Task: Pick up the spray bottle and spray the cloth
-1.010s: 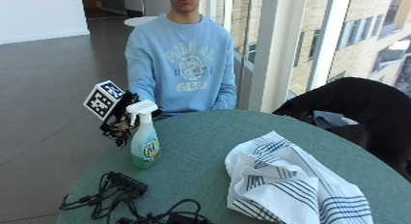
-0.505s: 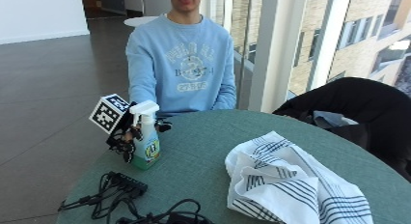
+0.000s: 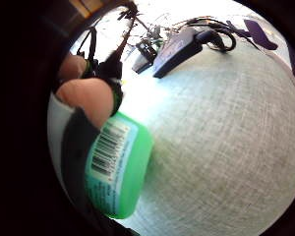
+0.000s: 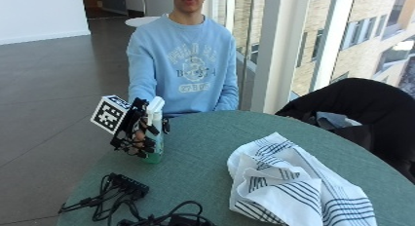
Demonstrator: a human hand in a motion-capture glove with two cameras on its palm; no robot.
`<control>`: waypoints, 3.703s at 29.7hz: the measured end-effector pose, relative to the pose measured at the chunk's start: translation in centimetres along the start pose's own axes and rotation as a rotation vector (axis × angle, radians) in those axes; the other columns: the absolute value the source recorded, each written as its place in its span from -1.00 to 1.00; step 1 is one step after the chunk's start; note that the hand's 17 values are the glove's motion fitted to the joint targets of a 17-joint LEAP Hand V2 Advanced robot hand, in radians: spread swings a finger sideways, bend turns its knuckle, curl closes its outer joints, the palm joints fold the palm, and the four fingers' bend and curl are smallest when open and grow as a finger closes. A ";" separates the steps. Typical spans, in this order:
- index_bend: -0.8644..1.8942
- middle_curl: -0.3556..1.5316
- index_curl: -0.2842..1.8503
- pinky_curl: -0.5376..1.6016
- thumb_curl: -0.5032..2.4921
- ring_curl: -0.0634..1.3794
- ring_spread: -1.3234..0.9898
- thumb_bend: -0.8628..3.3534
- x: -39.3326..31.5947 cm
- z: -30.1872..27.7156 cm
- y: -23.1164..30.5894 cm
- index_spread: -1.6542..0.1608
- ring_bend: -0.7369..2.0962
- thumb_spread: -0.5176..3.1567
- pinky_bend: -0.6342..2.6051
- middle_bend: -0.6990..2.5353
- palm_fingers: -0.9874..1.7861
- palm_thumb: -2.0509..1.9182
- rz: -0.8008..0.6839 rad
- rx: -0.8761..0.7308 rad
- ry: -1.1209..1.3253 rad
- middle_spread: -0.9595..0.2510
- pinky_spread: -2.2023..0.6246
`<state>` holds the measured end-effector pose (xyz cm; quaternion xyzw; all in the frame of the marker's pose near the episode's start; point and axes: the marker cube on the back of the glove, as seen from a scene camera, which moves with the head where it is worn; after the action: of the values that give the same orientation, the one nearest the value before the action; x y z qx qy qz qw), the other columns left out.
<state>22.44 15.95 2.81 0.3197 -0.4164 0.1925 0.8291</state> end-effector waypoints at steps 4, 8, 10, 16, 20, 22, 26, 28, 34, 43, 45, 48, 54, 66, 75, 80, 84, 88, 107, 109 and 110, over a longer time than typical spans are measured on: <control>-0.27 -0.22 -0.44 -0.17 -0.34 -0.36 0.07 -0.55 -1.3 0.0 -0.6 0.49 -0.11 -0.29 -0.45 -0.44 0.41 0.54 -0.025 -0.029 -0.066 0.46 0.69; -0.27 -0.21 -0.43 -0.16 -0.32 -0.35 0.06 -0.56 -2.3 0.1 -0.8 0.49 -0.11 -0.32 -0.45 -0.45 0.44 0.54 -0.046 -0.096 -0.102 0.44 0.67; -0.27 -0.21 -0.43 -0.15 -0.31 -0.34 0.06 -0.57 -3.0 0.3 -1.0 0.50 -0.11 -0.33 -0.44 -0.45 0.46 0.54 -0.052 -0.137 -0.117 0.43 0.66; -0.27 -0.20 -0.42 -0.15 -0.29 -0.34 0.05 -0.59 -6.7 2.1 -2.7 0.51 -0.12 -0.36 -0.44 -0.46 0.48 0.55 -0.111 -0.256 -0.145 0.43 0.63; -0.28 -0.20 -0.41 -0.14 -0.28 -0.33 0.05 -0.60 -8.9 3.1 -3.7 0.51 -0.12 -0.37 -0.43 -0.46 0.48 0.55 -0.132 -0.310 -0.156 0.43 0.62; -0.28 -0.20 -0.41 -0.14 -0.27 -0.33 0.06 -0.60 -9.7 3.5 -4.1 0.51 -0.12 -0.37 -0.43 -0.46 0.49 0.55 -0.162 -0.342 -0.146 0.42 0.61; -0.28 -0.19 -0.41 -0.14 -0.26 -0.33 0.06 -0.60 -11.3 5.1 -5.2 0.52 -0.11 -0.38 -0.43 -0.46 0.49 0.54 -0.181 -0.413 -0.101 0.42 0.61; -0.28 -0.19 -0.40 -0.14 -0.26 -0.33 0.07 -0.61 -11.9 6.1 -6.0 0.53 -0.11 -0.39 -0.43 -0.46 0.50 0.54 -0.168 -0.468 -0.076 0.42 0.60; -0.28 -0.18 -0.41 -0.14 -0.25 -0.33 0.09 -0.61 -13.4 9.0 -7.7 0.54 -0.09 -0.38 -0.42 -0.46 0.51 0.53 -0.123 -0.619 -0.007 0.43 0.59; -0.29 -0.17 -0.41 -0.14 -0.24 -0.33 0.10 -0.60 -14.3 13.5 -8.9 0.55 -0.07 -0.38 -0.41 -0.45 0.51 0.52 -0.090 -0.724 0.063 0.45 0.60; -0.29 -0.17 -0.41 -0.14 -0.23 -0.33 0.10 -0.60 -14.1 14.4 -8.8 0.56 -0.07 -0.37 -0.41 -0.45 0.51 0.52 -0.071 -0.746 0.056 0.45 0.60; -0.29 -0.17 -0.41 -0.14 -0.23 -0.33 0.10 -0.60 -13.7 15.7 -8.6 0.56 -0.06 -0.37 -0.41 -0.45 0.51 0.52 -0.047 -0.772 0.064 0.46 0.60; -0.28 -0.16 -0.41 -0.14 -0.23 -0.33 0.11 -0.60 -13.1 16.8 -8.5 0.57 -0.05 -0.37 -0.41 -0.45 0.52 0.52 -0.031 -0.790 0.095 0.46 0.60; -0.28 -0.15 -0.41 -0.14 -0.22 -0.34 0.11 -0.60 -13.3 16.8 -8.5 0.57 -0.04 -0.36 -0.40 -0.45 0.52 0.52 -0.011 -0.786 0.083 0.47 0.60; -0.28 -0.15 -0.41 -0.14 -0.21 -0.34 0.11 -0.60 -13.8 16.3 -8.9 0.58 -0.03 -0.36 -0.40 -0.45 0.52 0.51 -0.031 -0.763 0.088 0.48 0.60; -0.28 -0.14 -0.40 -0.14 -0.21 -0.34 0.11 -0.61 -14.0 16.3 -9.0 0.58 -0.02 -0.37 -0.39 -0.45 0.54 0.51 -0.023 -0.762 0.082 0.47 0.60; -0.28 -0.14 -0.40 -0.14 -0.21 -0.34 0.10 -0.61 -14.0 16.4 -8.8 0.58 -0.02 -0.37 -0.39 -0.45 0.54 0.51 -0.025 -0.770 0.094 0.47 0.60; -0.28 -0.14 -0.40 -0.14 -0.21 -0.34 0.10 -0.61 -13.9 16.6 -8.8 0.59 -0.02 -0.37 -0.39 -0.45 0.54 0.51 -0.027 -0.774 0.101 0.47 0.60; -0.27 -0.13 -0.39 -0.15 -0.20 -0.34 0.11 -0.60 -13.7 16.6 -9.0 0.60 -0.01 -0.37 -0.38 -0.45 0.54 0.50 -0.030 -0.773 0.113 0.48 0.60; -0.27 -0.13 -0.39 -0.15 -0.20 -0.34 0.11 -0.60 -13.8 16.6 -8.7 0.60 -0.01 -0.37 -0.38 -0.45 0.54 0.50 -0.036 -0.775 0.110 0.48 0.60; -0.28 -0.13 -0.39 -0.14 -0.20 -0.34 0.11 -0.60 -13.9 16.7 -8.6 0.60 -0.01 -0.37 -0.38 -0.45 0.54 0.51 -0.041 -0.777 0.108 0.48 0.60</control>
<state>9.94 -2.51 -4.23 -0.0202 -0.4075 0.0205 0.9128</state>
